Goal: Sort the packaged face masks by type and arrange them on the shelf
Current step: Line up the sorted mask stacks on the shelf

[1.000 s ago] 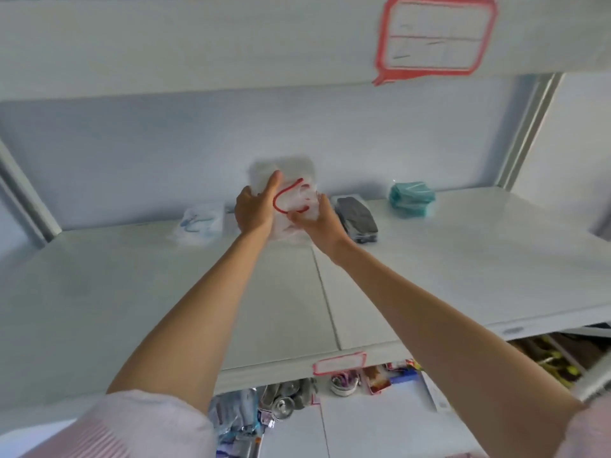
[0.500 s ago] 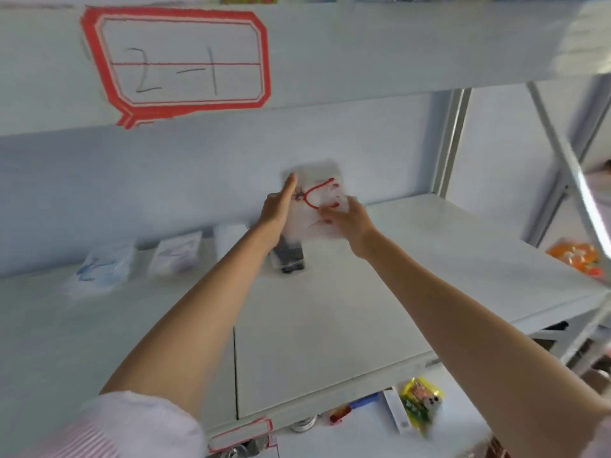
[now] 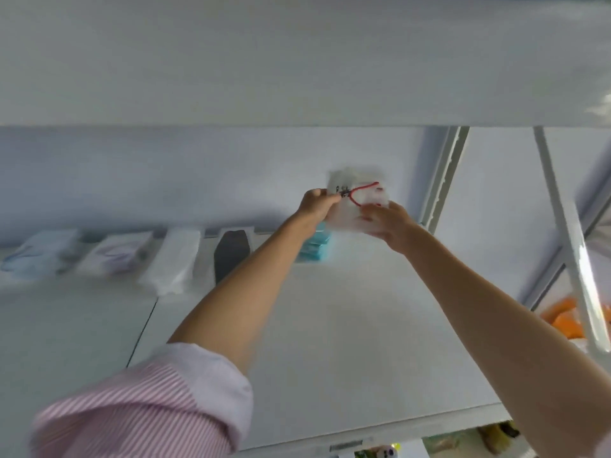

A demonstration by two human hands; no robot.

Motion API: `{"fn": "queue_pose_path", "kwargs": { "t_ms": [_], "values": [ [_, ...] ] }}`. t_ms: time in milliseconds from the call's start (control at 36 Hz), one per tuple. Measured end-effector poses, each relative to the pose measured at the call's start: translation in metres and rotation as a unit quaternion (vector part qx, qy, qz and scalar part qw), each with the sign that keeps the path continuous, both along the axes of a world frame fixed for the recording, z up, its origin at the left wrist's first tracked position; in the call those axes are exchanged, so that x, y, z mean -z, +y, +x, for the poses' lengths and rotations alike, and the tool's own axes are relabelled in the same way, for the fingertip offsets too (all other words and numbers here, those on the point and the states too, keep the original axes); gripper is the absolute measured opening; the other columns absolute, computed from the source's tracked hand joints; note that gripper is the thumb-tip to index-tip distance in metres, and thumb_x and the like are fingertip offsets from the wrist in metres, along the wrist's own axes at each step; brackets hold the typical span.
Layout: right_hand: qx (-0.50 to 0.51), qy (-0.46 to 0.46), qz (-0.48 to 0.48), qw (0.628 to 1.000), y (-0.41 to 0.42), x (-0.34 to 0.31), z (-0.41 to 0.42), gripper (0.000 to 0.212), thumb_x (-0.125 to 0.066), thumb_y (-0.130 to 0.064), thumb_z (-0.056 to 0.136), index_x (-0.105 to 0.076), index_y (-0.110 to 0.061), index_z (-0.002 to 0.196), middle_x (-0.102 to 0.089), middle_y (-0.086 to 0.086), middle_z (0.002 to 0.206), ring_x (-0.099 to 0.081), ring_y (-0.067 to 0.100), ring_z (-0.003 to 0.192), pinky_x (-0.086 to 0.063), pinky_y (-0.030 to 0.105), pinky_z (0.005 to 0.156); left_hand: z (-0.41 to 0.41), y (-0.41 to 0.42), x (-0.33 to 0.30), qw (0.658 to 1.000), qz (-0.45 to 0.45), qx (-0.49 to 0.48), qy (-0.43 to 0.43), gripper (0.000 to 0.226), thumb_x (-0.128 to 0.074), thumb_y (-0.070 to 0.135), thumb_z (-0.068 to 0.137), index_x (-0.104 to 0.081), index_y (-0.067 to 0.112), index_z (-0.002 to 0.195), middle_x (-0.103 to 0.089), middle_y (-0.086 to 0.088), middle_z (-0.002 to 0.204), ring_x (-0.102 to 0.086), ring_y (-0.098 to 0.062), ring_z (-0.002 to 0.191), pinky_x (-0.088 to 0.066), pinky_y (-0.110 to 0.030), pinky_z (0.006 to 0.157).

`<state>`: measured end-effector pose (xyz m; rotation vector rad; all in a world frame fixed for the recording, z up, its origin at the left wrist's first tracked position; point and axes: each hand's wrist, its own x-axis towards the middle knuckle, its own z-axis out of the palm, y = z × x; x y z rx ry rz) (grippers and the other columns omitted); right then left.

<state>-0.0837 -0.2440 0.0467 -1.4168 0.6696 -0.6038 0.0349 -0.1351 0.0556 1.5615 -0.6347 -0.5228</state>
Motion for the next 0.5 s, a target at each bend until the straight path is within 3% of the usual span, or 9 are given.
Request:
{"fn": "queue_pose_path", "kwargs": {
  "t_ms": [56,167,250,306,389,444,500],
  "values": [
    [-0.006,0.000,0.022,1.000,-0.017,0.005,-0.001,0.030,-0.067,-0.005,0.083,-0.058,-0.005,0.112,-0.064,0.008,0.085,-0.063,0.017,0.070,-0.055,0.028,0.064,-0.003,-0.016,0.005,1.000,0.004,-0.006,0.002,0.009,-0.067,0.016,0.081,-0.063,0.013,0.074,-0.063,-0.014,0.087,-0.058,-0.023,0.079,-0.046,-0.033,0.074],
    [-0.019,0.010,0.056,0.998,-0.047,0.021,-0.003,0.016,-0.067,-0.005,0.084,-0.059,-0.009,0.098,-0.064,0.006,0.084,-0.062,0.015,0.073,-0.054,0.027,0.063,0.001,-0.038,0.021,0.999,0.039,-0.018,-0.009,0.025,-0.068,0.032,0.064,-0.059,0.010,0.070,-0.059,-0.011,0.076,-0.057,-0.021,0.072,-0.045,-0.031,0.072],
    [-0.012,0.012,0.071,0.997,-0.065,0.036,-0.001,0.010,-0.066,-0.007,0.085,-0.060,-0.012,0.092,-0.064,0.005,0.087,-0.063,0.014,0.076,-0.051,0.027,0.063,0.008,-0.037,0.023,0.996,0.041,-0.070,-0.036,0.026,-0.064,0.019,0.079,-0.044,0.019,0.061,-0.046,-0.002,0.061,-0.059,-0.021,0.067,-0.045,-0.028,0.074],
    [-0.006,0.033,0.073,0.997,-0.074,0.048,0.001,0.010,-0.067,-0.009,0.085,-0.061,-0.012,0.092,-0.064,0.005,0.086,-0.063,0.015,0.075,-0.053,0.029,0.067,0.019,-0.030,0.025,0.991,0.029,-0.118,-0.057,0.016,-0.059,0.015,0.081,-0.053,0.020,0.067,-0.053,0.001,0.062,-0.063,-0.021,0.071,-0.053,-0.030,0.076],
    [-0.009,0.089,0.058,0.994,-0.089,0.071,0.008,0.032,-0.075,-0.018,0.075,-0.062,-0.005,0.101,-0.066,0.013,0.099,-0.064,0.021,0.080,-0.053,0.035,0.078,0.043,-0.015,0.032,0.978,0.035,-0.186,-0.090,0.008,-0.051,0.021,0.071,-0.058,0.022,0.066,-0.060,-0.001,0.066,-0.060,-0.021,0.069,-0.056,-0.039,0.075],
    [0.000,0.119,0.052,0.992,-0.100,0.088,0.014,0.052,-0.078,-0.018,0.069,-0.060,0.001,0.114,-0.066,0.017,0.107,-0.065,0.027,0.085,-0.053,0.038,0.078,0.057,-0.005,0.039,0.965,0.073,-0.230,-0.098,0.012,-0.051,0.022,0.071,-0.058,0.020,0.061,-0.062,-0.004,0.068,-0.057,-0.023,0.069,-0.053,-0.036,0.068],
    [0.010,0.147,0.039,0.988,-0.105,0.098,0.020,0.053,-0.078,-0.013,0.072,-0.058,0.003,0.117,-0.065,0.019,0.106,-0.064,0.029,0.080,-0.054,0.036,0.070,0.066,0.005,0.046,0.957,0.111,-0.248,-0.105,0.020,-0.052,0.019,0.079,-0.058,0.015,0.060,-0.063,-0.008,0.073,-0.057,-0.026,0.072,-0.049,-0.033,0.067]
  ]
}}
